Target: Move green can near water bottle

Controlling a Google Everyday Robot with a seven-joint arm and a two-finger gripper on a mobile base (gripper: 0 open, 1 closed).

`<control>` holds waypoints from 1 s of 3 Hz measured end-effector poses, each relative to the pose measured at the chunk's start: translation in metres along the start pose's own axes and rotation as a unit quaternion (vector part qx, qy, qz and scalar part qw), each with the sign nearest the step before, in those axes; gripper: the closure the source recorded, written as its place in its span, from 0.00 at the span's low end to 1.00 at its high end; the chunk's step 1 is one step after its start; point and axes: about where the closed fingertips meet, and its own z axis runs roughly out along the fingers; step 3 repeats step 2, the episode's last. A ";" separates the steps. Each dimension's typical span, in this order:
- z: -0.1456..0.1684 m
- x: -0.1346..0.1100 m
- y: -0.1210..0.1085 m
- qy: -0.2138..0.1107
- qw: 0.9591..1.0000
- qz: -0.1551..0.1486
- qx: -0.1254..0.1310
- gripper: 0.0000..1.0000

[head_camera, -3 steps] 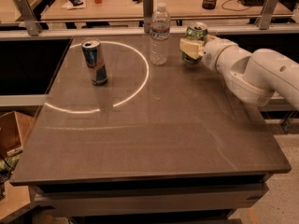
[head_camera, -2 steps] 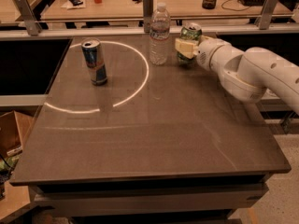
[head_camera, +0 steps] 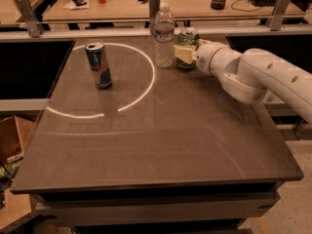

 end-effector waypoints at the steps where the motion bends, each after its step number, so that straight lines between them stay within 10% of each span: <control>1: 0.001 0.000 0.000 0.001 1.000 0.000 0.000 0.59; 2: 0.002 0.000 0.002 0.000 1.000 0.000 -0.001 0.36; 3: 0.002 0.000 0.002 0.000 1.000 0.000 -0.001 0.36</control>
Offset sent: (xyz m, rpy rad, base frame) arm 0.0009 -0.0005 -0.0008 -0.0020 0.0011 -0.0011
